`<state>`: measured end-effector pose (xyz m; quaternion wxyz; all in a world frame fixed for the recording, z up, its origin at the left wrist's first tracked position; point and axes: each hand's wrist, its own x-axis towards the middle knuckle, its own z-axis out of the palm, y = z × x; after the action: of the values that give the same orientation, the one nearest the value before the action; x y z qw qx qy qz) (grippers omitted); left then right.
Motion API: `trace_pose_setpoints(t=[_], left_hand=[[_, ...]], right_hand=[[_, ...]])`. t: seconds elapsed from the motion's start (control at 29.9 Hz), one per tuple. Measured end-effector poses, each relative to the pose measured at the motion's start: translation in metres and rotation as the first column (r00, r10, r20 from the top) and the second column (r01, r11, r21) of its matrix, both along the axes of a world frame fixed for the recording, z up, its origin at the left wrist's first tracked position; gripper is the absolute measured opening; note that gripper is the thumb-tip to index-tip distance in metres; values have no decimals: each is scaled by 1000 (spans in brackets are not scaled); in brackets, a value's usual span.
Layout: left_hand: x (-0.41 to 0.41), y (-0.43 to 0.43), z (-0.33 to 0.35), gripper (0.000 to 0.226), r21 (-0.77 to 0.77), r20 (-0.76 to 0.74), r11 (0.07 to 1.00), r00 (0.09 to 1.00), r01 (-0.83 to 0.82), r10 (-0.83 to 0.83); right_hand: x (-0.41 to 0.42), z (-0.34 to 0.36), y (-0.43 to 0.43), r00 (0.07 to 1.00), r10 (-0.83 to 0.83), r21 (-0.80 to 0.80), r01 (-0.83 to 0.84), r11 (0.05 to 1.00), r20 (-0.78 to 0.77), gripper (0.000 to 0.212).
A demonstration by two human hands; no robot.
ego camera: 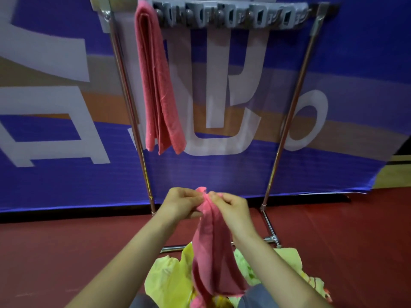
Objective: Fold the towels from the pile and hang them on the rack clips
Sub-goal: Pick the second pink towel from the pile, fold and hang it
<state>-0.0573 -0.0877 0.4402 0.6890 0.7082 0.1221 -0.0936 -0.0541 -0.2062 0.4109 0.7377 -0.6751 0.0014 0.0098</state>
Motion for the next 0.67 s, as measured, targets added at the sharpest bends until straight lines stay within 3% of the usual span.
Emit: trace_pose_setpoints(t=[0.27, 0.5, 0.67], left_hand=[[-7, 8, 7, 21, 61, -37, 998, 999, 25, -23], [-11, 9, 9, 16, 75, -36, 997, 999, 0, 2], [-13, 15, 7, 20, 131, -10, 991, 1000, -4, 5]], right_hand=[[-6, -1, 12, 1000, 21, 2, -21, 1000, -16, 22], [-12, 5, 5, 979, 129, 111, -113, 987, -155, 53], [-18, 3, 1, 967, 196, 118, -178, 977, -162, 60]])
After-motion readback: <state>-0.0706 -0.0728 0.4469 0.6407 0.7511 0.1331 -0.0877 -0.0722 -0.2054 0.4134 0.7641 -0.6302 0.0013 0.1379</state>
